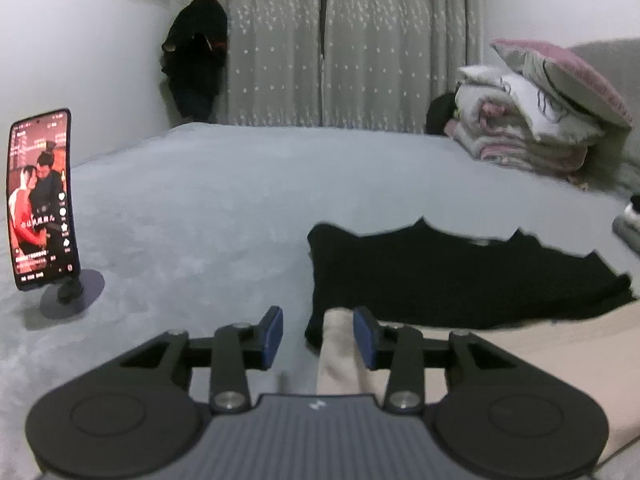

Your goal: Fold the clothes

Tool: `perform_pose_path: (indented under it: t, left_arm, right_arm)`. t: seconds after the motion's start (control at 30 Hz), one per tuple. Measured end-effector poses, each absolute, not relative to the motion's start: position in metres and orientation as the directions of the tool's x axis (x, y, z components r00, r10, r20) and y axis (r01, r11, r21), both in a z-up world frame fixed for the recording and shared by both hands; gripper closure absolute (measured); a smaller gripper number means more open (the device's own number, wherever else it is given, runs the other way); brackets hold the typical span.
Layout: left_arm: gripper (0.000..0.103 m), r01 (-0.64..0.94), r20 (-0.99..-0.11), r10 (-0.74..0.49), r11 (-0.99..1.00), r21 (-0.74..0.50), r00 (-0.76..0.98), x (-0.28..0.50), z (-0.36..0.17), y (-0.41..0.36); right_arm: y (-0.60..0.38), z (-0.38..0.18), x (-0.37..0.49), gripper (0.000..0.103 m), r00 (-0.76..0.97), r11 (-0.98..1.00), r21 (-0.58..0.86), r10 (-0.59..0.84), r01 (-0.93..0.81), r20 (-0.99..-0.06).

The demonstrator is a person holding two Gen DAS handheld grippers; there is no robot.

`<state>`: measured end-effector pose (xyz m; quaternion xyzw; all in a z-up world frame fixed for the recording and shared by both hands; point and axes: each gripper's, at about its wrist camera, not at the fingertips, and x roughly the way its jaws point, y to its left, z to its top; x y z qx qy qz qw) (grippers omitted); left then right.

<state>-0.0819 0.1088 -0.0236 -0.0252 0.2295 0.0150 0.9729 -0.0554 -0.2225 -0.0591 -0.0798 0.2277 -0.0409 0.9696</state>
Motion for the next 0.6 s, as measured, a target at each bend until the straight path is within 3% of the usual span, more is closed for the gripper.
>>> perform_pose_path:
  t: [0.17,0.33,0.47,0.6]
  left_arm:
    - [0.063,0.058,-0.461,-0.1,0.993,-0.105,0.882,-0.077,-0.022,0.093]
    - [0.063,0.187,-0.497,-0.204,0.979,-0.084,0.843,-0.072,-0.032,0.056]
    - [0.063,0.26,-0.537,-0.225,0.966,-0.012,0.813,-0.066,-0.048,0.029]
    - [0.063,0.257,-0.555,-0.195,0.966,0.034,0.808,-0.061,-0.059,0.029]
  right_arm:
    - [-0.207,-0.051,-0.06,0.062,0.897,0.992,-0.122,-0.041,-0.015,-0.441]
    - [-0.185,-0.046,-0.061,0.062,0.887,0.992,-0.074,0.055,-0.1,-0.459]
    - [-0.165,-0.055,-0.052,0.062,0.846,0.984,-0.037,0.132,-0.176,-0.517]
    - [-0.168,-0.07,-0.04,0.062,0.827,0.986,-0.051,0.106,-0.161,-0.551]
